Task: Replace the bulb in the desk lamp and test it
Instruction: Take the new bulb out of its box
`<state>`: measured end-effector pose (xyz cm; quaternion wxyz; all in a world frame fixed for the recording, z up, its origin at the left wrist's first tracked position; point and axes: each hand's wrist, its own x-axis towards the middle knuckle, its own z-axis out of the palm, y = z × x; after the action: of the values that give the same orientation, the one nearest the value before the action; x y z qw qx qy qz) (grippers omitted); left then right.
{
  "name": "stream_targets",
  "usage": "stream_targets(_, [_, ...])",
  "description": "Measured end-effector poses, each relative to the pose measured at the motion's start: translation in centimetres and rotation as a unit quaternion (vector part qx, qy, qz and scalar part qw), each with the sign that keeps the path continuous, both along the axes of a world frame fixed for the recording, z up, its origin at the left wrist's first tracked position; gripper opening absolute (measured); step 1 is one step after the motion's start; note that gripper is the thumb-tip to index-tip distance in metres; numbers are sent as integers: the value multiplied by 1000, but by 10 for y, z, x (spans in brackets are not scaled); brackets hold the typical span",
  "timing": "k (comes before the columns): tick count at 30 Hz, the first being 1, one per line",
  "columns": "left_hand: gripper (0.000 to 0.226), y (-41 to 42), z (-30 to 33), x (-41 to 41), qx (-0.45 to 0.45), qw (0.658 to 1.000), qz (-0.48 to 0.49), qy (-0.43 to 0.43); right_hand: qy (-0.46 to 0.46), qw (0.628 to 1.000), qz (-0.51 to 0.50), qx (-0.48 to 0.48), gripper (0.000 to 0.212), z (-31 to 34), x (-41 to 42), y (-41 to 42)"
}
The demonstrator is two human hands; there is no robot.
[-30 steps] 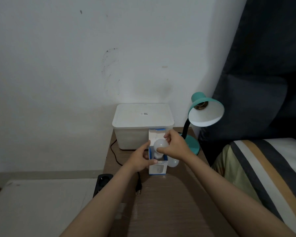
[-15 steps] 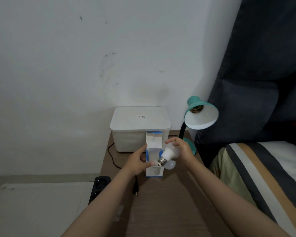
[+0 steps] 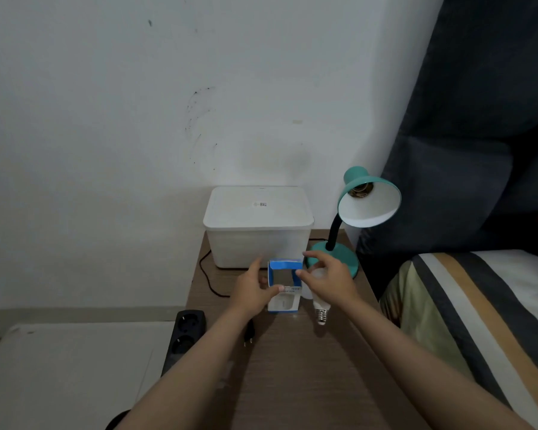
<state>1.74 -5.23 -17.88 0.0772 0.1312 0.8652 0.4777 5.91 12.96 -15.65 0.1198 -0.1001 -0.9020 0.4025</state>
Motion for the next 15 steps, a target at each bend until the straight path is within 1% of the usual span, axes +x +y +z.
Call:
stream_targets(5, [81,1,-5,4,-10,999,17,32,36,996,24,79,34,-4,8,-4])
stream_targets(8, [77,2,-6,5,-8,999,16,48,36,991,19,127,31,-11,9,-7])
stream_targets(12, [61,2,-8,5,-15,996,2,83,36,990,14,136,32,-19,10,-10])
stream_targets(15, [47,2,-7,7,-40,993,2,110,27,990,10,138,33,-22,11,-11])
